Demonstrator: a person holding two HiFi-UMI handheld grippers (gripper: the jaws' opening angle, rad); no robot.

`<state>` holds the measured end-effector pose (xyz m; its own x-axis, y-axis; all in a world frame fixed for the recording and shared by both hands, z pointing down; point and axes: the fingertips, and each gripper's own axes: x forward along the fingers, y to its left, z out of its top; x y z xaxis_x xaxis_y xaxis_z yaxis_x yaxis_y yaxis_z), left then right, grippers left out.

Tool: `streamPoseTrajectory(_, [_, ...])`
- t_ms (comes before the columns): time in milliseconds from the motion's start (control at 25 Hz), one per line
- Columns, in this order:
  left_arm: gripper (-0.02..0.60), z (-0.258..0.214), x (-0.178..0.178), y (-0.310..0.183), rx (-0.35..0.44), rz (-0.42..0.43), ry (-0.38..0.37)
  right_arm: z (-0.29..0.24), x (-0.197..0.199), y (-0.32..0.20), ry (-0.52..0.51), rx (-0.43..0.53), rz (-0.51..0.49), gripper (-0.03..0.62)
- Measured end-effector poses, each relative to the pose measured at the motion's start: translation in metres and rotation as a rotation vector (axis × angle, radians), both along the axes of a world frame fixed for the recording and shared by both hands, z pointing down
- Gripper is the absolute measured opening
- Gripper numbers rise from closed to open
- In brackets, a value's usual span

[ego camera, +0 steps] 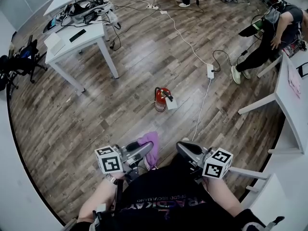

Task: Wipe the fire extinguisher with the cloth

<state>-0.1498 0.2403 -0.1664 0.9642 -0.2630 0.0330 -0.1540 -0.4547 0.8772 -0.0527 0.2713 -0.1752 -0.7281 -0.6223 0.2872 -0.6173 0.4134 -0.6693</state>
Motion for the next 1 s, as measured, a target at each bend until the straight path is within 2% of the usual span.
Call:
streamPoseTrajectory(160, [0.109, 0.0, 0.007, -0.019, 0.001, -0.049, -0.014, 0.001, 0.014, -0.025, -0.011, -0.002, -0.035, 0.005])
streamPoseTrajectory(320, [0.107, 0.005, 0.024, -0.048, -0.009, -0.139, -0.028, 0.001, 0.038, -0.065, -0.015, 0.004, -0.109, 0.005])
streamPoseTrajectory(720, [0.109, 0.007, 0.101, -0.128, -0.027, -0.343, -0.036, 0.014, 0.131, -0.166, -0.001, -0.009, -0.308, 0.005])
streamPoseTrajectory(1000, [0.109, 0.035, 0.122, -0.173, -0.033, -0.442, -0.06, 0.058, 0.184, -0.214, 0.05, -0.052, -0.381, 0.005])
